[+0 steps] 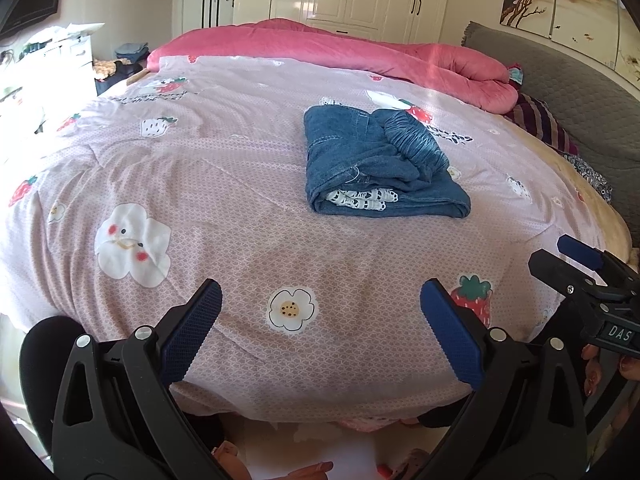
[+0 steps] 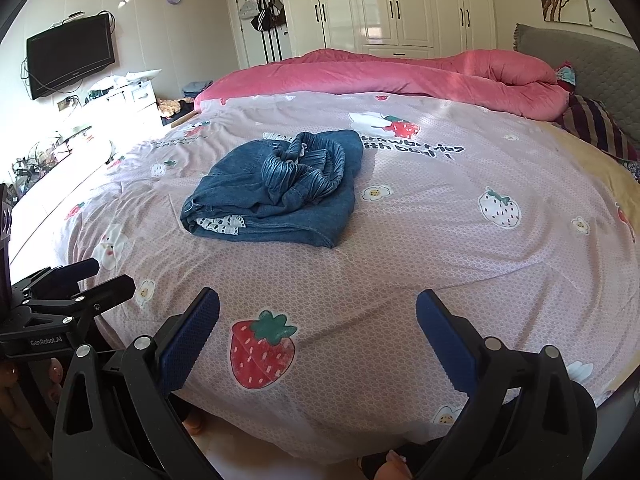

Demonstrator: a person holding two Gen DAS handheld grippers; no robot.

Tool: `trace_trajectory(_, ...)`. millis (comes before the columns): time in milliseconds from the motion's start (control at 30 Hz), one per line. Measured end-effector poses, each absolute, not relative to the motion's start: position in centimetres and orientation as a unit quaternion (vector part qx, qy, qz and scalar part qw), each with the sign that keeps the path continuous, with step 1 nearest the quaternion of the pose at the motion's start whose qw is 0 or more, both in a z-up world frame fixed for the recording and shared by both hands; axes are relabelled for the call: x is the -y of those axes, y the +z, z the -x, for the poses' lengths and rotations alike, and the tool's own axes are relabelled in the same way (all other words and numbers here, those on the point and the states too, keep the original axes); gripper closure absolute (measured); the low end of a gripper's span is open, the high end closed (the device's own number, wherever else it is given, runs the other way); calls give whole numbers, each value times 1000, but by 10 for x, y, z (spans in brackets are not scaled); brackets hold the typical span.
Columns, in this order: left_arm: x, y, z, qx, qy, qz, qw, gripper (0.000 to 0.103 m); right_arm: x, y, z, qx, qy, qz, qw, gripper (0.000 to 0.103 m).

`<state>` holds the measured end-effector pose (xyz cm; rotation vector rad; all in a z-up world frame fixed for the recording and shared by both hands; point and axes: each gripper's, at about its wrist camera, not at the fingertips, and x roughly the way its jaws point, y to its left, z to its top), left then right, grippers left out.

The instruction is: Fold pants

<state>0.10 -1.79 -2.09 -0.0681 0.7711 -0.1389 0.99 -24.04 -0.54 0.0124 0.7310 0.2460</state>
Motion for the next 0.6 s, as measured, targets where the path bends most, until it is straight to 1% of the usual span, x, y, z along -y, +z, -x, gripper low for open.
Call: trace_trajectory(600, 17, -19, -2, -374, -52, 26, 926, 10, 240, -5, -9, -357, 116, -5, 927, 5)
